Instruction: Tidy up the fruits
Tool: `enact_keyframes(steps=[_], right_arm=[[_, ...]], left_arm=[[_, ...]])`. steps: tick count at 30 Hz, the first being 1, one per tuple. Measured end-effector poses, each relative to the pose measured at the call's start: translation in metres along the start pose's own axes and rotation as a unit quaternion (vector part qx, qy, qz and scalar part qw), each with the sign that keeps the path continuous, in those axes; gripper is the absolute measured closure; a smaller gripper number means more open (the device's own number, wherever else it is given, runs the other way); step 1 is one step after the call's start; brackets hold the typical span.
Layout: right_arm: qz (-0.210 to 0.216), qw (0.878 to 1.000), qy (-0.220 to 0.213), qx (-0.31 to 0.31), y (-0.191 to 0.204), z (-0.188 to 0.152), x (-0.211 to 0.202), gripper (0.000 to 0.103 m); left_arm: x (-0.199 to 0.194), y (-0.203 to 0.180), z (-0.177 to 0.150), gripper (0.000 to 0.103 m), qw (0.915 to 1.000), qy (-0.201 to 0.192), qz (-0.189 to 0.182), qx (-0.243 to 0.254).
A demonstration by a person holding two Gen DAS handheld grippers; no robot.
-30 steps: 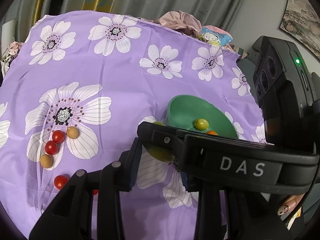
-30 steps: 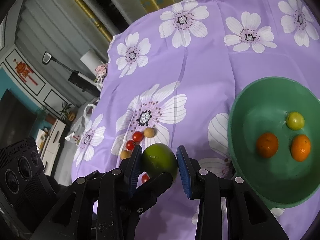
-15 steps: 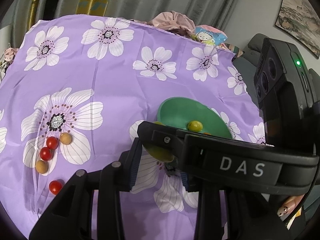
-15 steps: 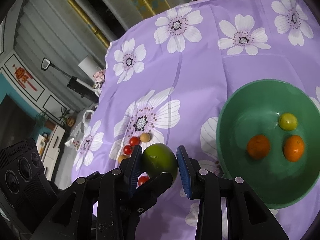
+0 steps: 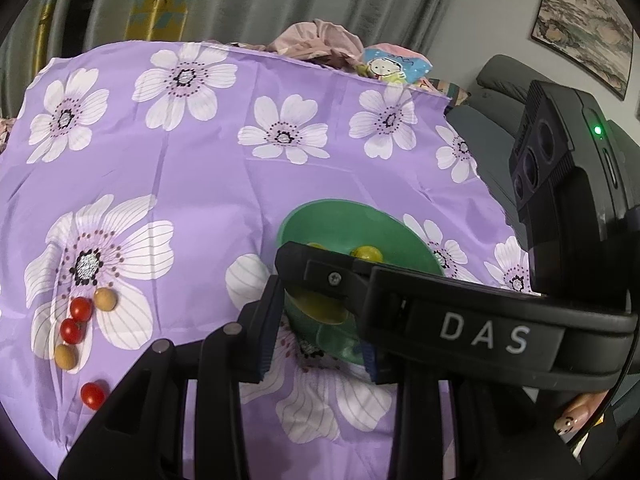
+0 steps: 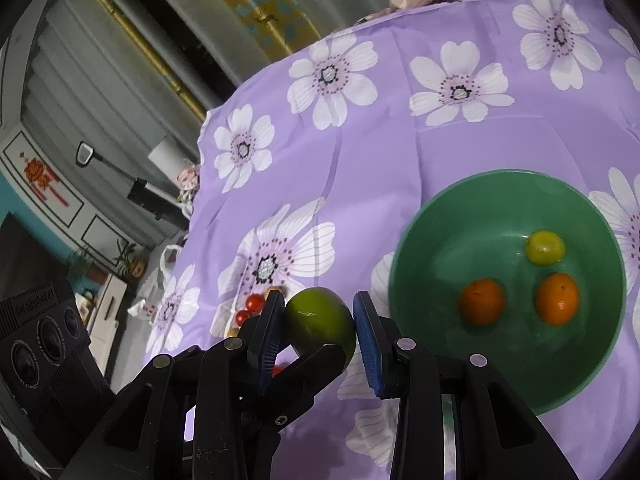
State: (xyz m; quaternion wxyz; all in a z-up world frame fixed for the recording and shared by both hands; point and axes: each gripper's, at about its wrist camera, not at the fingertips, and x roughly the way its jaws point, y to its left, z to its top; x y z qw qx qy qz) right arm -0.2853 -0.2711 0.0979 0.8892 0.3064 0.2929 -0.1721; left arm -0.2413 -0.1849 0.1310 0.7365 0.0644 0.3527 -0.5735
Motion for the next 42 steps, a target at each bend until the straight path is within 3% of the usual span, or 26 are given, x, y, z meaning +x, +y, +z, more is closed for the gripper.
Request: enact_keyframes(steps=[22,37,39,41,42], right_arm=[[-0.012,0.996,-0.039,0.073,-0.053,0.005,-0.029,0.064],[-0.024,0.992,-0.019,0.125,-0.084,0.009,-0.020,0.064],[-0.028,0.991,-0.016,0.128,-0.087,0.009,-0.018,0.064],[-0.028,0.991,-0.013,0.131,-0.089,0.010,-0.015,0.065],[-0.019,0.991,-0.007,0.132,-0.090,0.010,-0.012,0.065]], left_arm=[[0.038,-0.040,0.015,0.069,0.9981,0.022,-0.035,0.046],[0.075,-0.044,0.017,0.070,0.9963,0.058,-0.047,0.043],[0.080,-0.043,0.017,0.072,0.9957,0.064,-0.053,0.040],[0.084,-0.044,0.016,0.089,0.9936,0.072,-0.079,0.037],[0.085,-0.044,0.017,0.089,0.9927,0.075,-0.087,0.036]])
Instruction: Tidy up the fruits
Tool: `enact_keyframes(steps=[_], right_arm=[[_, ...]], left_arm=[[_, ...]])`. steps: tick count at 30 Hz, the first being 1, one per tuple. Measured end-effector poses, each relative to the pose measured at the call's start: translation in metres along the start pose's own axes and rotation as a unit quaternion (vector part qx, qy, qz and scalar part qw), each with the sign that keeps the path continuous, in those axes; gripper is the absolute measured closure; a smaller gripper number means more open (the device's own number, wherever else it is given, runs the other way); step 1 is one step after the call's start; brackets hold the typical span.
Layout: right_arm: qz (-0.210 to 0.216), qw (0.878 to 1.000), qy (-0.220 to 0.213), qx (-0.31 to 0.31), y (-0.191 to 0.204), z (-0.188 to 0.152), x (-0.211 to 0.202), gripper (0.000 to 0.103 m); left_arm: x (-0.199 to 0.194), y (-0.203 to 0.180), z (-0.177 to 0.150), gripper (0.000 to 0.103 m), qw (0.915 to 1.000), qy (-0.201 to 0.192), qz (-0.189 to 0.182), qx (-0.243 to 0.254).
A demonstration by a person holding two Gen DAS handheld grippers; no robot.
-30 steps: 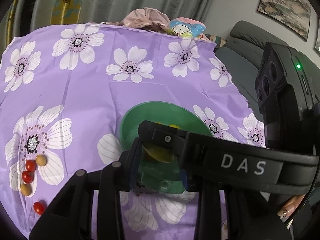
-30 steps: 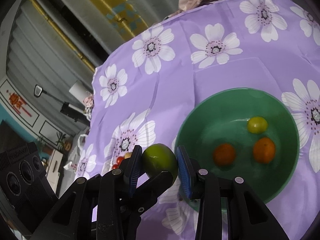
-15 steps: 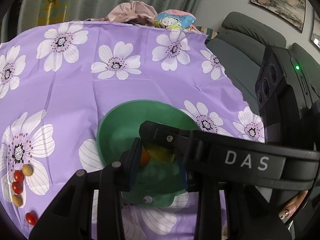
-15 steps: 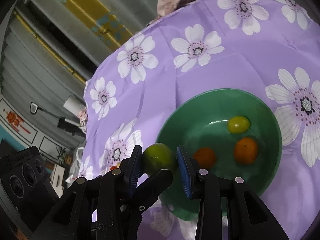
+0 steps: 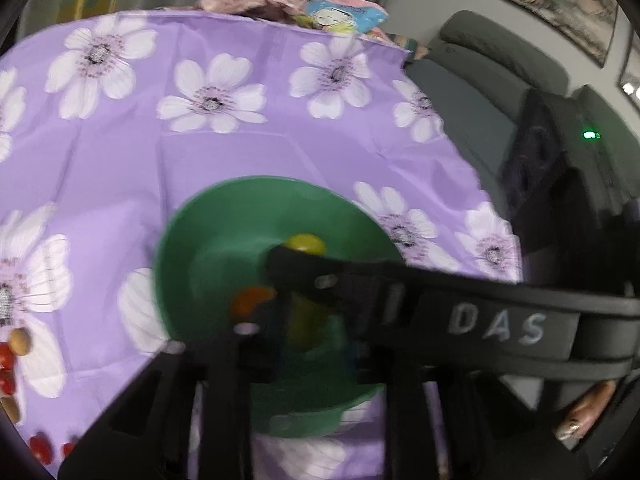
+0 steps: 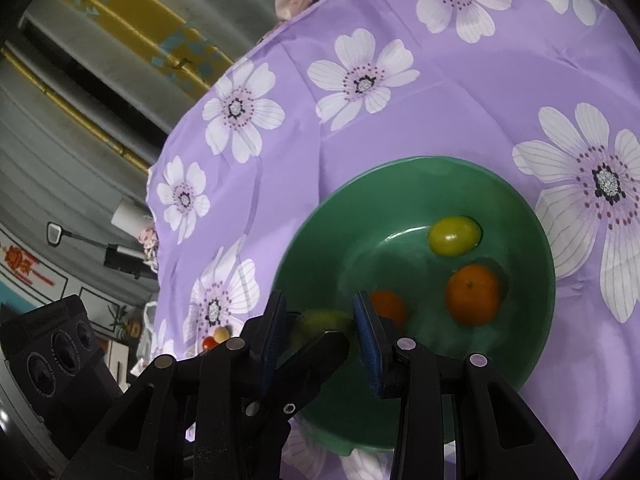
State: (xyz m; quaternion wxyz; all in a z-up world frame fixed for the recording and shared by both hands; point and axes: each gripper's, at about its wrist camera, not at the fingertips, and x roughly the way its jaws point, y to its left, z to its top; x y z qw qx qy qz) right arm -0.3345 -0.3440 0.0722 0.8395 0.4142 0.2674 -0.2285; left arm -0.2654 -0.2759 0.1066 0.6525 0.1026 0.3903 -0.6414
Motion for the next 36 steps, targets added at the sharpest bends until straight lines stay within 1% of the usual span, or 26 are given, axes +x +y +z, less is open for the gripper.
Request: enact_keyframes(steps=[2,5,8,9,14,19,22,24,25,26,27,29,31,32,33,35,36], right_arm=[[-0.009,1.000,0.003,0.003,-0.001,0.000,0.003,0.065],[-0.035,0.999,0.009,0.011,-0.006,0.001,0.008,0.065],[-0.048,0.998,0.015,0.023,-0.012,0.002,0.013,0.066],[-0.057,0.998,0.014,0.024,-0.013,0.002,0.013,0.066],[-0.071,0.997,0.008,0.032,-0.015,0.002,0.010,0.066],[-0.091,0.995,-0.002,0.039,-0.018,0.002,0.007,0.066],[-0.104,0.994,-0.021,0.042,-0.018,0.003,0.001,0.066],[-0.094,0.994,-0.034,0.042,-0.015,0.003,-0.004,0.066],[-0.090,0.994,-0.038,0.039,-0.013,0.003,-0.006,0.066],[-0.087,0.995,-0.042,0.035,-0.009,0.003,-0.007,0.066],[-0.085,0.995,-0.046,0.030,-0.005,0.002,-0.008,0.066],[-0.078,0.996,-0.048,0.018,0.004,0.000,-0.009,0.066],[-0.065,0.997,-0.044,0.007,0.015,-0.001,-0.007,0.065],[-0.057,0.998,-0.040,-0.001,0.020,-0.002,-0.006,0.063],[-0.046,0.998,-0.034,-0.010,0.028,-0.004,-0.004,0.062],[-0.030,0.999,-0.017,-0.028,0.043,-0.008,0.002,0.053],[-0.020,0.999,-0.007,-0.042,0.053,-0.011,0.006,0.051]], left_arm=[[0.006,0.001,0.001,0.088,0.9999,0.013,0.000,-0.005],[0.017,0.005,-0.001,0.088,0.9995,0.027,-0.005,-0.018],[0.021,0.007,-0.003,0.088,0.9992,0.032,-0.001,-0.025],[0.022,0.007,-0.003,0.088,0.9991,0.032,-0.002,-0.026],[0.019,0.004,-0.004,0.088,0.9993,0.030,0.010,-0.018],[0.008,0.011,-0.011,0.088,0.9992,0.014,0.027,-0.026],[-0.007,0.020,-0.014,0.084,0.9983,-0.002,0.044,-0.039],[-0.024,0.033,-0.018,0.077,0.9970,-0.016,0.050,-0.057],[-0.032,0.037,-0.020,0.069,0.9962,-0.022,0.055,-0.064],[-0.043,0.045,-0.024,0.062,0.9948,-0.031,0.064,-0.074],[-0.052,0.050,-0.027,0.059,0.9938,-0.036,0.070,-0.079],[-0.073,0.068,-0.034,0.047,0.9901,-0.044,0.091,-0.097],[-0.095,0.088,-0.042,0.042,0.9845,-0.049,0.119,-0.119],[-0.104,0.098,-0.046,0.041,0.9822,-0.049,0.132,-0.124],[-0.116,0.111,-0.052,0.041,0.9785,-0.047,0.154,-0.130],[-0.133,0.130,-0.063,0.039,0.9692,-0.048,0.187,-0.152],[-0.143,0.142,-0.070,0.038,0.9630,-0.051,0.203,-0.170]])
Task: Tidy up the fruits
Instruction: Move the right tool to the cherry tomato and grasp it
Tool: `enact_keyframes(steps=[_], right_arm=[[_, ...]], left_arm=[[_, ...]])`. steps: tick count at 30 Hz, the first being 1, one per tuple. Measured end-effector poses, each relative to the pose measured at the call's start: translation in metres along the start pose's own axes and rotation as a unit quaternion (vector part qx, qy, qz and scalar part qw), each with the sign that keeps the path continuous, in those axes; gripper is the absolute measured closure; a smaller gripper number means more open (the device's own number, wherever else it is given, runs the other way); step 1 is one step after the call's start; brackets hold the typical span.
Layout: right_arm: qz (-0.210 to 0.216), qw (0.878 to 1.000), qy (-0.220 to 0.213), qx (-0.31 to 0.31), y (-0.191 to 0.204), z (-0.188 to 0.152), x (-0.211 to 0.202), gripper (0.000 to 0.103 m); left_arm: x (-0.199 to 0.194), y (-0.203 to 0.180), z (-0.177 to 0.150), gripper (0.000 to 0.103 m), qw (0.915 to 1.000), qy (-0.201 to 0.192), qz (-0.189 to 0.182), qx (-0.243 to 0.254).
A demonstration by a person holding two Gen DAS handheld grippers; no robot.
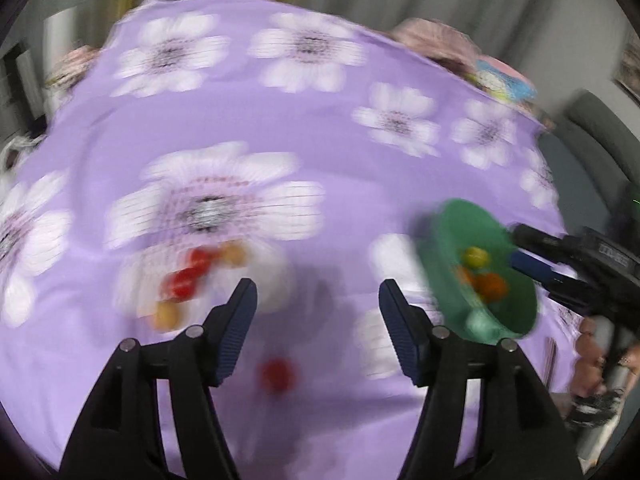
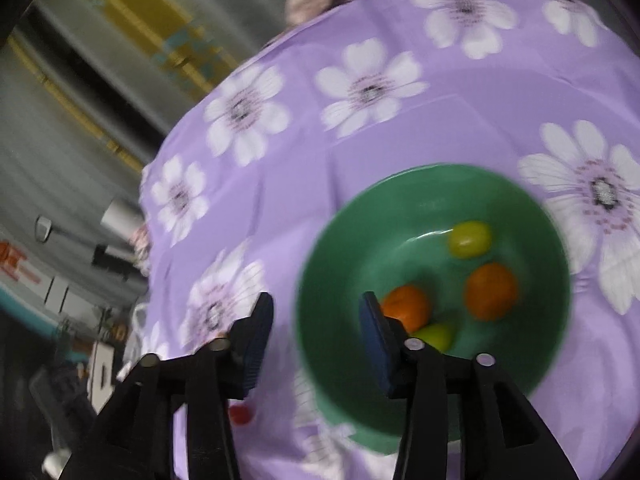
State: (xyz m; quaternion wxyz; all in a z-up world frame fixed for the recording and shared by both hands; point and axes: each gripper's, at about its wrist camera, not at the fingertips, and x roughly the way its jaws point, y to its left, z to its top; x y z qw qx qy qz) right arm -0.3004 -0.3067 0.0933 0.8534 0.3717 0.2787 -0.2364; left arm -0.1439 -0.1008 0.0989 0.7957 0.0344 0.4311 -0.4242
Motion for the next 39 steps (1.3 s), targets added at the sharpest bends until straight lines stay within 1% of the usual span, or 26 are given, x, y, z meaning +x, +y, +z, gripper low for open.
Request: enact_keyframes(steps=[1,3,4,7,8,12,14,16,18,19,21,24,26,28,29,32,35,39], right_arm=[[0.008,1.000,0.008,-0.013,0.009,-0.002,0.003,0.048],[0.026,0.999,0.030,-0.037,0.031,-0.008,0.014,0.048],[0.034,0.997,0.046,-0.048,0.042,-0.012,0.022,0.047],[0.052,0.991,0.096,-0.081,0.066,-0.028,0.046,0.045],[0.053,0.989,0.112,-0.087,0.074,-0.033,0.055,0.045],[0.024,0.980,0.169,-0.108,0.093,-0.058,0.094,0.045],[0.012,0.976,0.189,-0.107,0.095,-0.069,0.108,0.045],[0.006,0.972,0.210,-0.110,0.098,-0.080,0.120,0.045],[-0.001,0.968,0.224,-0.115,0.100,-0.089,0.128,0.045],[-0.005,0.967,0.225,-0.118,0.100,-0.091,0.129,0.045],[-0.019,0.966,0.225,-0.125,0.100,-0.096,0.130,0.045],[-0.012,0.965,0.231,-0.123,0.096,-0.095,0.129,0.046],[-0.009,0.965,0.235,-0.120,0.096,-0.095,0.131,0.050],[-0.015,0.964,0.236,-0.120,0.095,-0.096,0.133,0.054],[-0.017,0.964,0.237,-0.121,0.095,-0.097,0.133,0.055],[-0.013,0.964,0.239,-0.113,0.094,-0.097,0.135,0.056],[-0.004,0.965,0.240,-0.108,0.094,-0.097,0.134,0.056],[-0.007,0.968,0.229,-0.106,0.090,-0.092,0.127,0.056]], left_arm=[[-0.003,0.016,-0.003,0.038,0.9998,0.000,0.012,-0.019],[-0.005,0.042,-0.011,0.038,0.9984,0.006,0.022,-0.052],[-0.002,0.052,-0.015,0.038,0.9973,0.020,0.029,-0.065],[0.009,0.061,-0.022,0.040,0.9946,0.061,0.052,-0.066],[0.012,0.062,-0.024,0.040,0.9942,0.067,0.055,-0.063],[0.023,0.058,-0.033,0.041,0.9932,0.090,0.056,-0.048],[0.028,0.057,-0.037,0.048,0.9928,0.098,0.053,-0.044],[0.032,0.057,-0.038,0.052,0.9922,0.105,0.054,-0.041],[0.037,0.056,-0.039,0.060,0.9919,0.108,0.057,-0.036],[0.039,0.056,-0.039,0.063,0.9915,0.111,0.059,-0.036],[0.043,0.058,-0.040,0.065,0.9909,0.114,0.057,-0.040],[0.046,0.057,-0.042,0.068,0.9911,0.114,0.060,-0.035],[0.048,0.056,-0.043,0.071,0.9913,0.112,0.062,-0.032],[0.048,0.055,-0.044,0.075,0.9918,0.107,0.065,-0.027],[0.048,0.055,-0.044,0.075,0.9920,0.105,0.064,-0.026],[0.048,0.055,-0.045,0.076,0.9928,0.096,0.067,-0.027],[0.041,0.055,-0.042,0.076,0.9941,0.078,0.073,-0.021],[0.027,0.065,-0.035,0.076,0.9953,0.046,0.070,-0.049]])
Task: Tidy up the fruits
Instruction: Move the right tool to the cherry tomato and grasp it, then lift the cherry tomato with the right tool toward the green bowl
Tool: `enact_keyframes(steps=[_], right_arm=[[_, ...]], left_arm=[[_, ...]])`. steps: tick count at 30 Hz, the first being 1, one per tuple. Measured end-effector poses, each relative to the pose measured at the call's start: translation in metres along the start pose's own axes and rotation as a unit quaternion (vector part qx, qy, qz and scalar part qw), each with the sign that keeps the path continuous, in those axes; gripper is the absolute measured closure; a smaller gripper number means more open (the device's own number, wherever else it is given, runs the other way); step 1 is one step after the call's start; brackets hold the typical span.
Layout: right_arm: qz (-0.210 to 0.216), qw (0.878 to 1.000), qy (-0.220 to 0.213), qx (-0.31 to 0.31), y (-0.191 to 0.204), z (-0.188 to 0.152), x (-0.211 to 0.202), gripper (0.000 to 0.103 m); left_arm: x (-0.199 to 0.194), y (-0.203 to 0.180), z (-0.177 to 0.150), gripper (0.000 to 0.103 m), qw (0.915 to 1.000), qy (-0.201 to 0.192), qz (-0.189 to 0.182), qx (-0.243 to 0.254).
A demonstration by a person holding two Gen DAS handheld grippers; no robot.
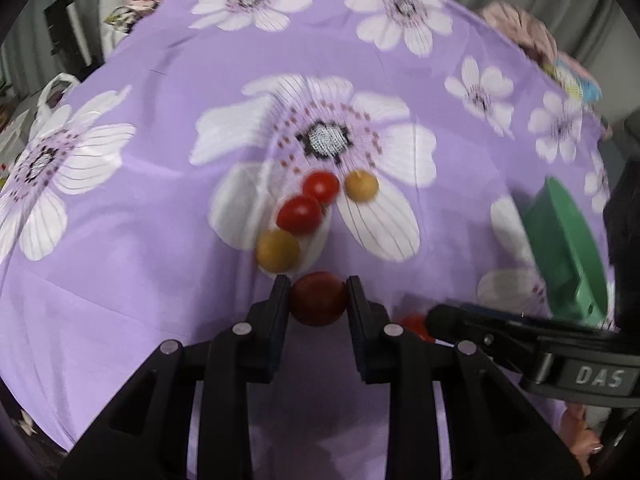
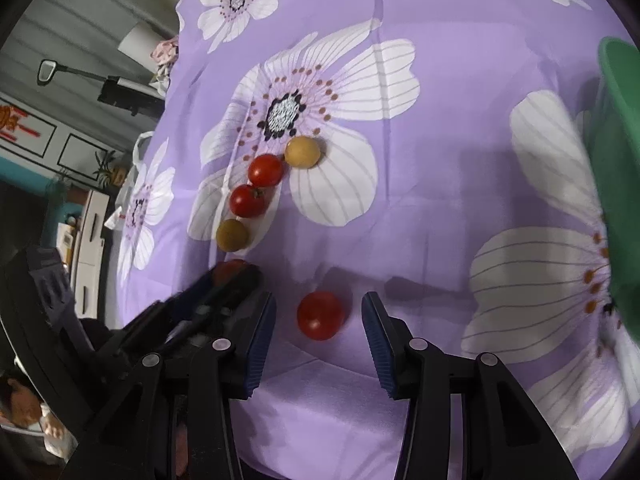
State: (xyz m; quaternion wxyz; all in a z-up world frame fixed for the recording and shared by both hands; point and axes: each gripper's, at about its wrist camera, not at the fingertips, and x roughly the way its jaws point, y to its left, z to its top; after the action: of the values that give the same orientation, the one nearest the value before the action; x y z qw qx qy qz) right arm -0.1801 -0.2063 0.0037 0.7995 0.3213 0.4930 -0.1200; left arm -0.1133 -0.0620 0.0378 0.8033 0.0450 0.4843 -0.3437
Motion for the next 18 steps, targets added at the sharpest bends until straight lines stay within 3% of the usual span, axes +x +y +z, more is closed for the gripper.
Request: enact_keyframes(steps=[7,15,18], right_arm=[[-0.009,1.000,0.005,-0.027,0.013,-0.004,0.005,0.056],[-0.058,0.996,0.020,-0.059,0.026,-0.009,0.023,0.062],[-0.079,0.994,0.015,-0.078,0.031,-0.011,0.026,0.070]], left_arm=[[-0.019,0.013,0.009,0.076,0.9982,-0.047,0.008,-0.038],[-0.021,0.019,0.011,0.076,0.9975,-0.050,0.005,-0.050],[-0.022,0.020,0.011,0.075,0.9974,-0.051,0.005,-0.051]])
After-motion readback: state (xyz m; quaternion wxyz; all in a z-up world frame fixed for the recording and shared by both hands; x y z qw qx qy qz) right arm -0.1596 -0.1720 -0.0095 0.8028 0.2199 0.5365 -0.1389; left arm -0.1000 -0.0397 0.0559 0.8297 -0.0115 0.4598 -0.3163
